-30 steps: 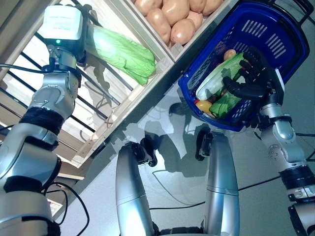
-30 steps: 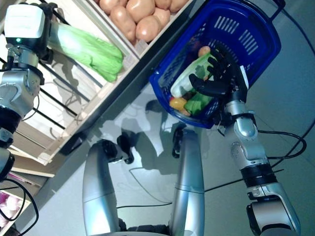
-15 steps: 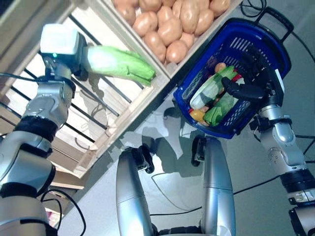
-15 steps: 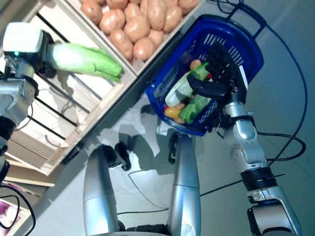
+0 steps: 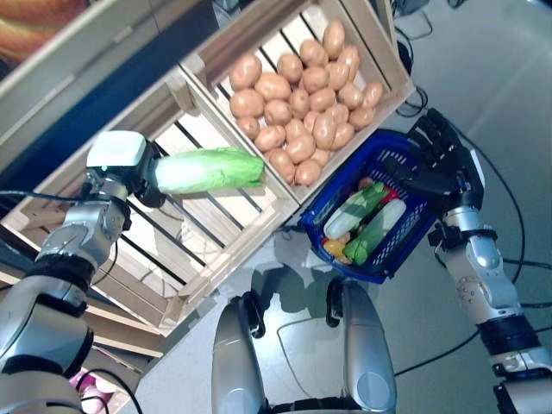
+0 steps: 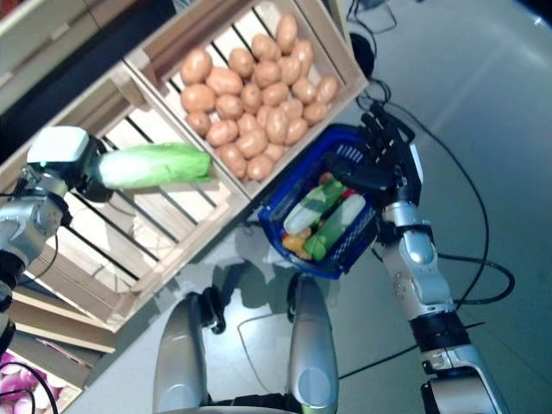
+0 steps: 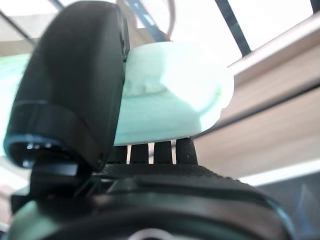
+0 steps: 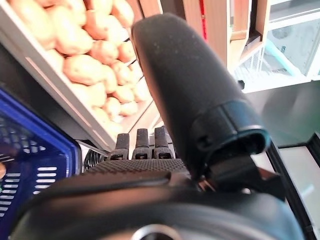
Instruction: Put vegetables into the basket
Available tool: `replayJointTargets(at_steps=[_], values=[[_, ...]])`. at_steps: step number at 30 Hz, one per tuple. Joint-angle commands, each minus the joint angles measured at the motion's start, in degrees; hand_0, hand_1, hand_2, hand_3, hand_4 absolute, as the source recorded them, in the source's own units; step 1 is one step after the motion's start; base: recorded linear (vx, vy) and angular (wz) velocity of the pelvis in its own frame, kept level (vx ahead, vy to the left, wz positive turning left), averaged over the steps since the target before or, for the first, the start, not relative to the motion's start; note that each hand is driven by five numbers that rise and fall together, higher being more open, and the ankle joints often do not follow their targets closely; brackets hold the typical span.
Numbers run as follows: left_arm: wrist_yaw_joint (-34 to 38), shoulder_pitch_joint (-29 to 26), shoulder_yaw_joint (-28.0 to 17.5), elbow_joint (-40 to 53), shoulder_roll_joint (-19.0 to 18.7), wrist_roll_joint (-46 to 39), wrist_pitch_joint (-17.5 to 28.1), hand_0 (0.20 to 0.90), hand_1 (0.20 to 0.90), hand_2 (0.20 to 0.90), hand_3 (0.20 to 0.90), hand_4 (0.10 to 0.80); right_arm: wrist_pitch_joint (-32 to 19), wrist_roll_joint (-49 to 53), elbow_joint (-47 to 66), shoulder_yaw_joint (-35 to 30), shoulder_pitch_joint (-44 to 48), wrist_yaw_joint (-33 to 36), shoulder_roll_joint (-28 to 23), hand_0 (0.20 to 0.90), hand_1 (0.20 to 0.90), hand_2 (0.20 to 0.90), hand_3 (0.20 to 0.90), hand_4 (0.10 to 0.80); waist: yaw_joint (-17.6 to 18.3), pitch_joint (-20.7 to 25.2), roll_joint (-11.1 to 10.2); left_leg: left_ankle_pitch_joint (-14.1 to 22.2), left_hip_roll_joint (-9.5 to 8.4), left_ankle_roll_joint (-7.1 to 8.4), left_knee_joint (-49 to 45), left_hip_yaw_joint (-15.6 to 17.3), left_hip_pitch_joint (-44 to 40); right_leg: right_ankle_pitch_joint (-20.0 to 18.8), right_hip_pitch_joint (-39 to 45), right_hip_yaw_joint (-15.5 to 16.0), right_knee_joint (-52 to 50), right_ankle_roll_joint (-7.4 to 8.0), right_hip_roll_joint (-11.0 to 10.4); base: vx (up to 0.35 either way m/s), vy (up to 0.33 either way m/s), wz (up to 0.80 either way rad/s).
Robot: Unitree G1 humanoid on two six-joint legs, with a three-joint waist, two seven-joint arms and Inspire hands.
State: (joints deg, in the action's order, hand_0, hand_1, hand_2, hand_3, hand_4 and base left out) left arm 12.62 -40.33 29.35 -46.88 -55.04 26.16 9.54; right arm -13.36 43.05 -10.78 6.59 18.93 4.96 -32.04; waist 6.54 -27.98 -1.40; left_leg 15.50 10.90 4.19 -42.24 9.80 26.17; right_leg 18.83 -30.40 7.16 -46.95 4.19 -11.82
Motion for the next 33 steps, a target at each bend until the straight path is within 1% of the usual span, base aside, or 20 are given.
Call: replayJointTargets(at_steps=[1, 2, 3, 4, 5, 6, 7, 8, 10, 11, 13, 16, 17, 18, 19, 20, 21, 22, 25, 33], values=[[4.0, 6.0, -6.1, 4.9, -0.1, -4.8, 4.0, 0.3, 0.3, 0.3, 0.3, 0.4, -11.9, -2.7, 5.6, -5.2, -4.1, -1.3, 1.5, 0.9, 0.9, 0.9, 0.9, 0.8, -0.8, 13.1, 2.4, -6.0, -0.54, -0.99, 13.1, 0.4, -7.4, -7.7, 9.6, -0.6, 13.4, 1.45, -2.5, 0.221, -0.004, -0.16], [5.1, 10.2, -8.8, 7.1, 1.2, -7.3, 5.6, 0.3, 0.3, 0.3, 0.3, 0.4, -13.1, -3.5, 6.1, -5.5, -6.2, -0.9, 2.5, 0.9, 0.9, 0.9, 0.9, 0.8, -0.9, 14.4, 2.5, -6.8, -1.12, -0.96, 16.0, 1.0, -10.6, -8.8, 13.0, -0.1, 17.3, 1.92, -1.9, 0.214, -0.008, -0.18], [5.8, 13.0, -10.7, 8.6, 2.8, -9.7, 6.0, 0.3, 0.3, 0.3, 0.3, 0.4, -14.2, -2.6, 6.2, -5.5, -7.5, -1.9, 3.4, 0.9, 0.9, 0.9, 0.9, 0.8, -1.0, 15.4, 2.7, -7.3, -1.65, -1.09, 18.1, 1.1, -12.6, -9.3, 15.0, 0.1, 19.6, 2.2, -1.5, 0.239, -0.013, -0.19], [6.6, 16.4, -13.5, 10.3, 5.9, -11.1, 7.3, 0.3, 0.3, 0.3, 0.3, 0.4, -14.7, -2.1, 6.5, -5.3, -9.2, -3.5, 5.3, 0.9, 0.9, 0.9, 0.9, 0.8, -1.3, 17.0, 3.0, -8.4, -2.15, -1.08, 21.9, 1.4, -15.6, -10.3, 17.9, 0.5, 23.4, 2.53, -1.1, 0.164, -0.007, -0.14], [6.8, 17.2, -13.9, 10.8, 6.8, -11.1, 7.4, 0.3, 0.3, 0.3, 0.3, 0.4, -14.7, -2.1, 6.5, -5.1, -9.6, -3.8, 6.0, 0.9, 0.9, 0.9, 0.9, 0.8, -1.3, 17.4, 3.0, -8.7, -2.31, -1.04, 22.8, 1.4, -16.3, -10.6, 18.8, 0.6, 24.4, 2.6, -0.9, 0.171, -0.019, -0.07], [7.7, 19.3, -14.7, 12.3, 10.4, -12.7, 8.4, 0.3, 0.3, 0.3, 0.3, 0.4, -14.8, -1.0, 6.2, -3.6, -10.6, -5.0, 8.2, 0.9, 0.9, 0.9, 0.9, 0.8, -1.3, 19.0, 3.1, -10.2, -2.97, -0.78, 26.7, 1.3, -19.1, -12.1, 22.0, 0.2, 29.2, 3.02, -0.2, 0.105, -0.023, -0.01], [8.2, 19.7, -14.7, 12.9, 11.7, -13.1, 8.6, 0.3, 0.3, 0.3, 0.3, 0.4, -14.9, -0.9, 6.0, -3.0, -10.7, -5.5, 8.9, 0.9, 0.9, 0.9, 0.9, 0.8, -1.3, 19.6, 3.1, -11.0, -3.25, -0.79, 28.5, 1.2, -20.1, -13.1, 23.1, 0.1, 31.3, 3.09, 0.1, 0.144, -0.034, -0.01], [9.1, 20.8, -14.6, 14.3, 14.7, -14.9, 9.5, 0.3, 0.3, 0.3, 0.3, 0.4, -15.1, 0.1, 5.3, -1.2, -11.2, -7.3, 10.7, 0.9, 0.9, 0.9, 0.9, 0.8, -1.4, 20.7, 3.0, -11.9, -3.88, -0.68, 32.3, 1.4, -23.1, -14.1, 26.3, 0.1, 35.3, 3.51, 0.8, 0.082, -0.023, -0.01], [9.3, 21.4, -15.0, 15.0, 16.9, -15.5, 10.6, 0.3, 0.3, 0.3, 0.3, 0.4, -14.8, 2.2, 4.2, -0.1, -11.5, -9.5, 12.1, 0.9, 0.9, 0.9, 0.9, 0.8, -1.6, 21.7, 3.0, -12.8, -4.25, -0.63, 34.6, 1.5, -24.2, -15.2, 27.4, 0.1, 37.6, 3.59, 1.4, 0.068, -0.025, -0.01], [9.8, 22.0, -14.8, 16.1, 19.6, -16.5, 11.4, 0.3, 0.3, 0.3, 0.3, 0.4, -12.3, 6.5, 2.3, 1.2, -11.7, -13.1, 13.8, 0.9, 0.9, 0.9, 0.9, 0.8, -1.7, 22.6, 2.9, -13.6, -4.7, -0.49, 37.2, 1.7, -25.9, -16.4, 29.2, 0.4, 40.4, 3.71, 2.0, 0.065, -0.028, 0.02], [10.2, 22.7, -14.9, 17.8, 21.9, -18.9, 12.5, 0.3, 0.3, 0.3, 0.3, 0.4, -8.3, 11.0, 0.6, 2.4, -12.2, -18.1, 15.5, 0.9, 0.9, 0.9, 0.9, 0.8, -2.0, 23.3, 2.7, -14.2, -4.99, -0.31, 39.7, 1.9, -27.6, -17.4, 30.8, 0.9, 42.9, 3.77, 2.4, 0.053, -0.02, 0.02], [9.9, 23.2, -14.9, 19.7, 25.3, -19.6, 13.4, 0.3, 0.3, 0.3, 0.3, 0.4, -3.8, 15.5, -1.9, 3.9, -12.7, -21.6, 17.8, 0.9, 0.9, 0.9, 0.9, 0.8, -2.7, 24.2, 2.5, -14.9, -5.53, -0.33, 42.7, 1.7, -29.1, -18.3, 32.6, 1.6, 45.6, 3.75, 3.1, 0.023, -0.012, 0.0], [10.0, 22.9, -14.5, 20.3, 26.3, -19.3, 13.4, 0.3, 0.3, 0.3, 0.3, 0.4, -2.7, 16.7, -2.5, 4.4, -12.5, -22.8, 18.5, 0.9, 0.9, 0.9, 0.9, 0.8, -2.9, 24.5, 2.4, -15.1, -5.7, -0.31, 43.5, 1.5, -29.3, -18.6, 32.9, 1.9, 46.2, 3.74, 3.3, 0.021, -0.052, -0.03], [10.0, 22.3, -13.7, 21.9, 28.0, -18.8, 13.4, 0.3, 0.3, 0.3, 0.3, 0.4, -0.4, 18.2, -3.2, 5.3, -12.2, -24.0, 19.8, 0.9, 0.9, 0.9, 0.9, 0.8, -3.4, 24.9, 2.1, -15.6, -6.07, -0.34, 45.2, 1.1, -29.9, -19.0, 33.7, 2.3, 47.6, 3.72, 3.8, 0.013, -0.042, -0.04], [10.0, 22.3, -13.7, 21.9, 28.0, -18.8, 13.4, 0.3, 0.3, 0.3, 0.3, 0.4, -0.4, 18.2, -3.2, 5.3, -12.2, -24.0, 19.8, 0.9, 0.9, 0.9, 0.9, 0.8, -3.4, 24.9, 2.1, -15.7, -6.08, -0.34, 45.3, 1.1, -30.0, -19.0, 33.8, 2.4, 47.7, 3.72, 3.8, 0.011, -0.073, -0.03], [9.5, 21.5, -12.8, 23.5, 29.0, -18.9, 13.4, 0.3, 0.3, 0.3, 0.3, 0.4, 1.8, 19.5, -3.8, 6.2, -11.7, -24.6, 20.2, 0.9, 0.9, 0.9, 0.9, 0.8, -3.8, 25.3, 1.6, -15.9, -6.4, -0.27, 46.4, 0.5, -30.3, -19.6, 34.5, 3.0, 49.0, 3.74, 4.0, -0.002, -0.06, 0.01], [9.4, 21.1, -12.4, 24.0, 29.3, -18.7, 13.1, 0.3, 0.3, 0.3, 0.3, 0.4, 2.7, 20.2, -3.9, 6.7, -11.4, -25.1, 20.3, 0.9, 0.9, 0.9, 0.9, 0.8, -4.0, 25.4, 1.5, -15.9, -6.45, -0.31, 46.5, 0.3, -30.3, -19.7, 34.6, 3.2, 49.3, 3.74, 4.1, -0.005, -0.066, 0.03], [9.4, 21.0, -12.3, 24.0, 29.3, -18.7, 13.1, 0.3, 0.3, 0.3, 0.3, 0.4, 2.9, 20.4, -4.0, 6.8, -11.4, -25.2, 20.4, 0.9, 0.9, 0.9, 0.9, 0.8, -4.0, 25.4, 1.4, -15.9, -6.46, -0.33, 46.5, 0.2, -30.3, -19.7, 34.6, 3.3, 49.3, 3.73, 4.1, -0.017, -0.056, 0.03], [8.7, 20.7, -11.5, 25.7, 29.5, -18.5, 13.4, 0.3, 0.3, 0.3, 0.3, 0.4, 5.9, 22.1, -4.5, 8.1, -11.6, -26.6, 21.1, 0.9, 0.9, 0.9, 0.9, 0.8, -4.3, 25.6, 0.9, -15.4, -6.31, -0.57, 46.1, 0.6, -30.9, -19.3, 34.7, 3.4, 48.3, 3.63, 4.1, 0.004, -0.064, 0.03], [8.7, 19.7, -10.5, 27.3, 29.4, -18.5, 13.1, 0.3, 0.3, 0.3, 0.3, 0.4, 5.9, 19.6, -6.3, 10.0, -12.0, -24.6, 21.6, 0.9, 0.9, 0.9, 0.9, 0.8, -4.6, 26.4, 0.7, -14.8, -6.4, -0.72, 46.8, 0.1, -32.5, -19.4, 36.6, 3.6, 49.6, 3.62, 4.4, 0.049, -0.037, 0.02]])
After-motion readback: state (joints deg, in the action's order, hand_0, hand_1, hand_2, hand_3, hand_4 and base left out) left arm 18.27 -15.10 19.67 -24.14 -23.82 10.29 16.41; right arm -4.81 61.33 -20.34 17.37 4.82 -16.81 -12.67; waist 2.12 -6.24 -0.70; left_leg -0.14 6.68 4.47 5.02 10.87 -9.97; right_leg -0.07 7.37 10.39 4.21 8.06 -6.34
